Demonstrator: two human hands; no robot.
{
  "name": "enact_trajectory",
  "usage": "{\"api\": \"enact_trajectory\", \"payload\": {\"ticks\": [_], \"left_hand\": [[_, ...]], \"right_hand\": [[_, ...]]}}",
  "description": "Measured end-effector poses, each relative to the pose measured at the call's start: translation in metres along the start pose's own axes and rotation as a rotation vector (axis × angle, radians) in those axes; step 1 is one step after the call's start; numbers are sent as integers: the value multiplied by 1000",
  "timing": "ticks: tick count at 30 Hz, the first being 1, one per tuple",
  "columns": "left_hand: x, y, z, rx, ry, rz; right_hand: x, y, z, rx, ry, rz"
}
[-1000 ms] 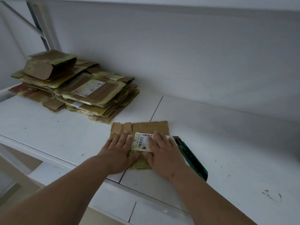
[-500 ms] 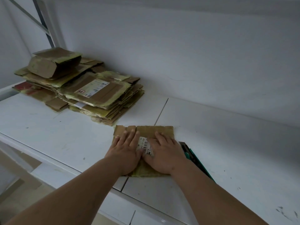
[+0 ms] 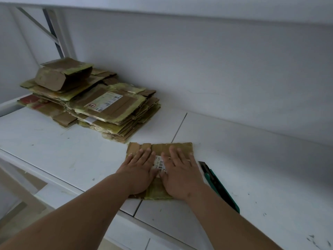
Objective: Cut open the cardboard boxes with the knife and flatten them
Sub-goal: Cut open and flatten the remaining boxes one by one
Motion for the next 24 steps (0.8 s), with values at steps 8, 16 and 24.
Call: {"api": "enact_trajectory", "payload": {"ticks": [8,16,24], "left_hand": [[9,-5,-13,-43,-179,-57],[12,-5,-19,-4,-32,-66],[4,28,-25,-277,-222,-459]], "right_hand": [[3,2,-7,-73,30,131],[9,6,-17,-72,12,38],[9,-2,-15,-58,133,82]]}}
Point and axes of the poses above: each hand's wrist, its own z-axis towards the middle knuckle, its own x-axis out of the palm, y = z × x, the point moved 4 cm from there along z, towards the middle knuckle, and after that the axes turned 12 degrees about y, right-handed, at the moved point
